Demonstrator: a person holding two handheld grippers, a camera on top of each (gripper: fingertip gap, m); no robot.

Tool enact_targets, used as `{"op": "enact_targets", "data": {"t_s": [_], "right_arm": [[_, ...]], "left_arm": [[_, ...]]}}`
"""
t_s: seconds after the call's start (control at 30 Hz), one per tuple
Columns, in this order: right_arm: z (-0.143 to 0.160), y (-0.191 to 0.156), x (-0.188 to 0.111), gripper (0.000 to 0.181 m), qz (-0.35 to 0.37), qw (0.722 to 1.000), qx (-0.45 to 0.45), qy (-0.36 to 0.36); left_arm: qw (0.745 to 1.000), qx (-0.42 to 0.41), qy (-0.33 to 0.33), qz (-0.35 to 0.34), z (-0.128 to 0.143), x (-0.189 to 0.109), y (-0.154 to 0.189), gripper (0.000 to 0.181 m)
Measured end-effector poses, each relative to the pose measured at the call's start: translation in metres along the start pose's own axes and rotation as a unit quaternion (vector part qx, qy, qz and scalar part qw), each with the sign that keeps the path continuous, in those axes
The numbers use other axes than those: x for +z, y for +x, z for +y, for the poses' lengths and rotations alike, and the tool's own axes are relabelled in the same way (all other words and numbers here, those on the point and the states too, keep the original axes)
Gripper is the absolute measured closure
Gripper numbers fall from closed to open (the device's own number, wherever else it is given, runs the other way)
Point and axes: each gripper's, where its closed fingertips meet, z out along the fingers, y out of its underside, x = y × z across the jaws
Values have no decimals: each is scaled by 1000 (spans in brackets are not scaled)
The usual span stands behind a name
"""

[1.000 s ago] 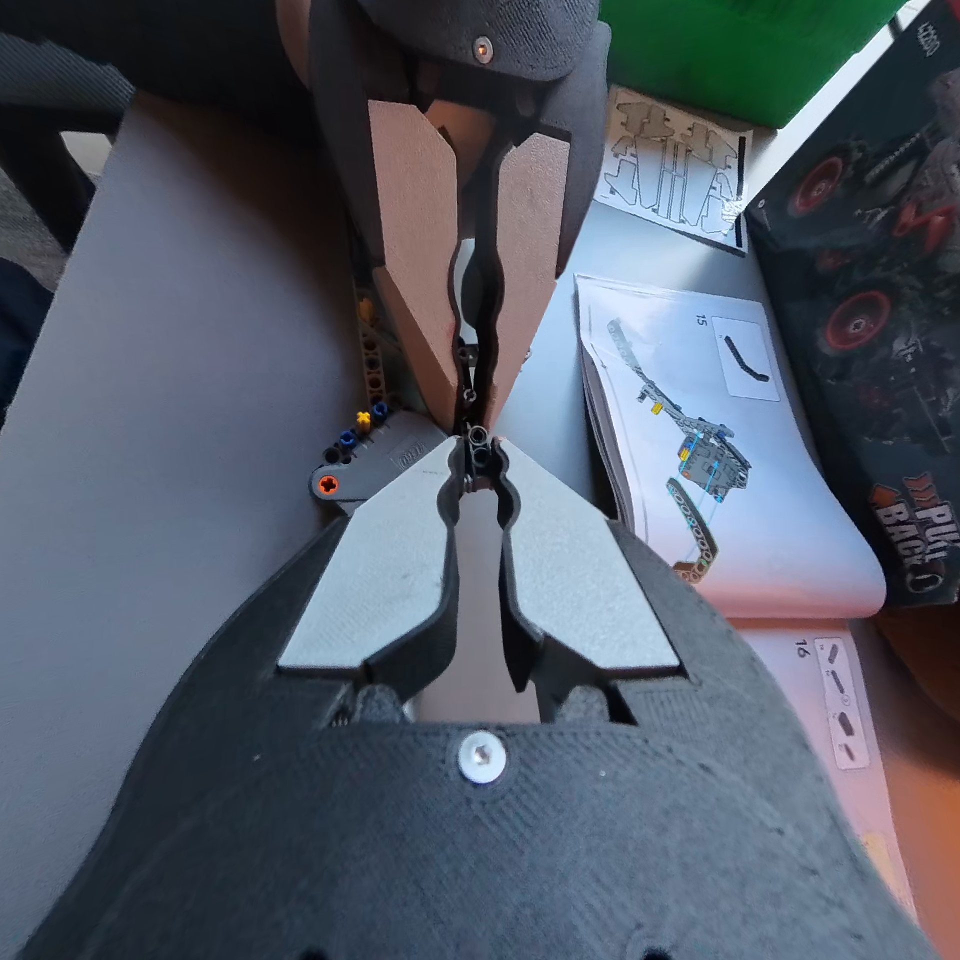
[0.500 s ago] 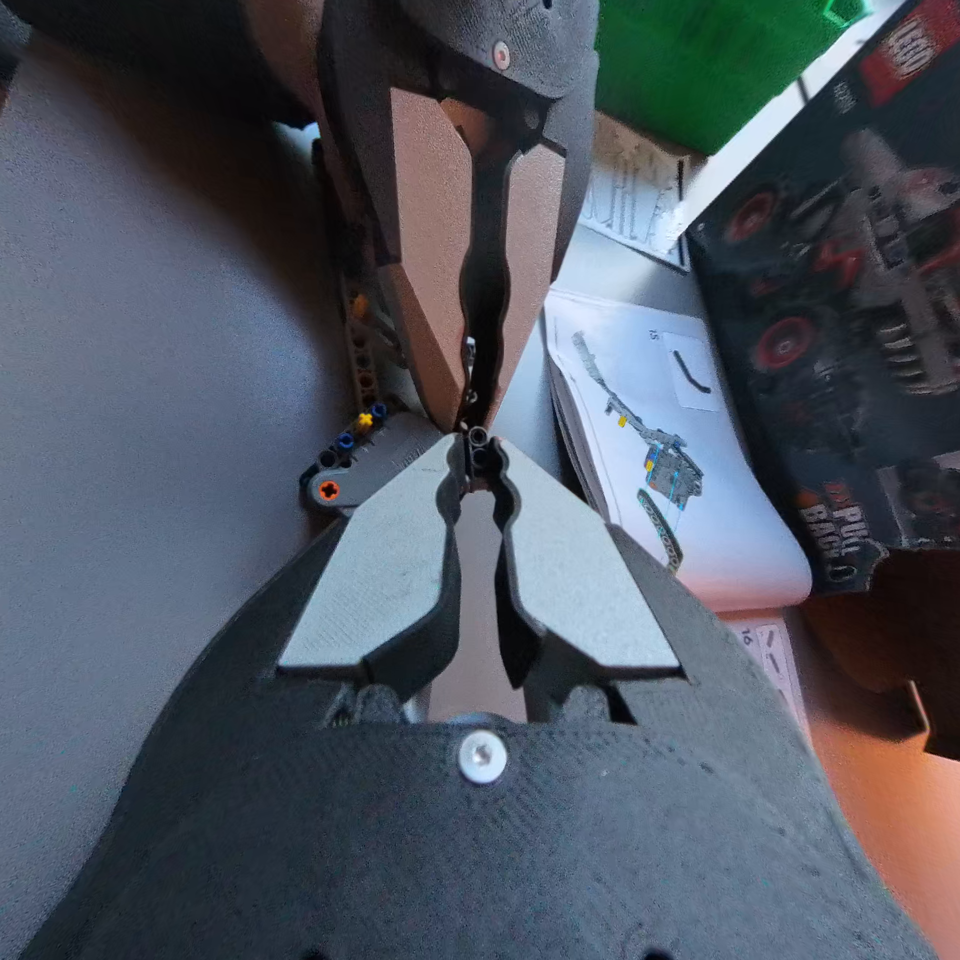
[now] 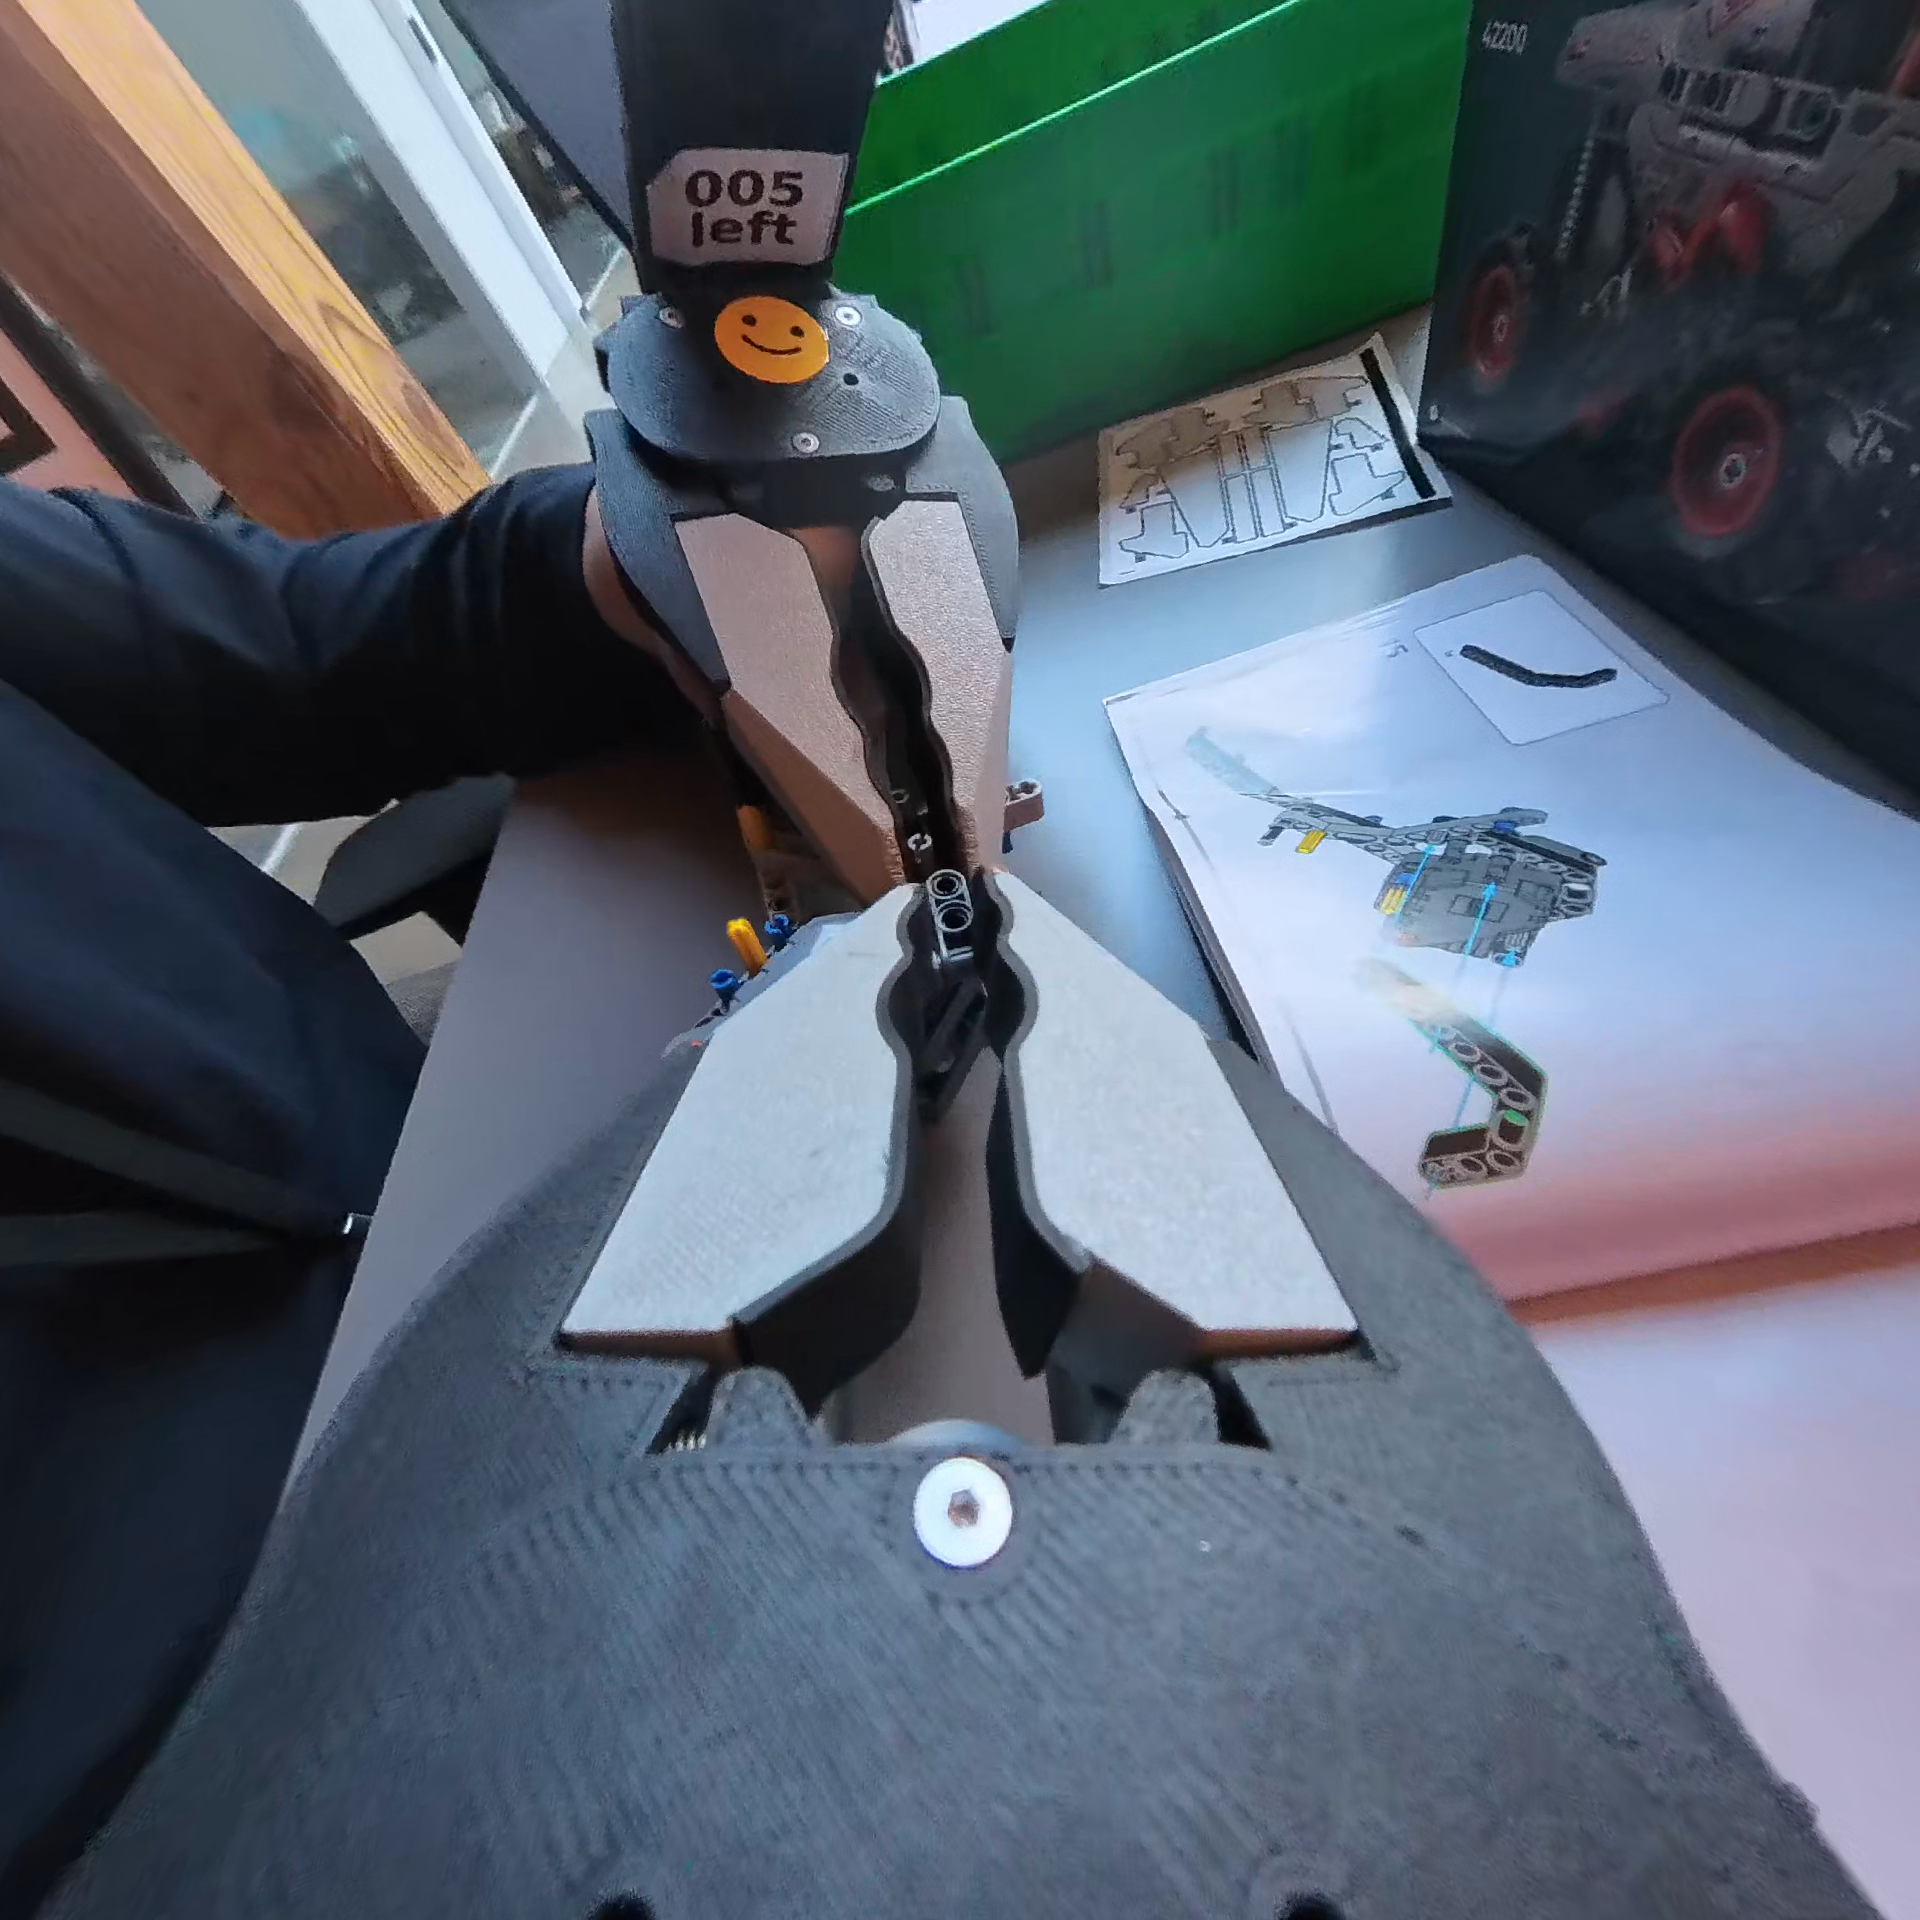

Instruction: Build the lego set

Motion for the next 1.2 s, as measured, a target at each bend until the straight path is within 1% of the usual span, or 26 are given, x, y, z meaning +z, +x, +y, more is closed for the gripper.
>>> {"op": "enact_targets", "data": {"t_s": [0.17, 0.27, 0.3, 0.5, 0.77, 0.93, 1.07, 1.2], "right_arm": [[-5, 0, -1, 176, -24, 999, 38, 20], [-8, -2, -3, 176, -61, 994, 87, 39], [-8, -1, -4, 176, -69, 992, 101, 42], [-8, 0, -4, 176, -81, 989, 118, 43], [-10, -2, -5, 176, -95, 986, 127, 52], [-10, -4, -6, 176, -90, 988, 113, 52], [-10, -7, -6, 176, -90, 989, 102, 53], [-11, -8, -6, 176, -81, 991, 94, 56]], "left_arm": [[998, -47, 16, 37, -4, -3, 3, 176], [995, -69, 33, 60, -8, -4, 6, 176], [994, -78, 35, 64, -9, -4, 6, 176], [994, -80, 36, 65, -10, -4, 5, 175], [995, -61, 44, 66, -13, -5, 7, 176], [995, -50, 46, 71, -14, -6, 9, 175], [990, -70, 80, 91, -23, -10, 11, 174], [990, -72, 78, 95, -22, -9, 11, 177]]}}
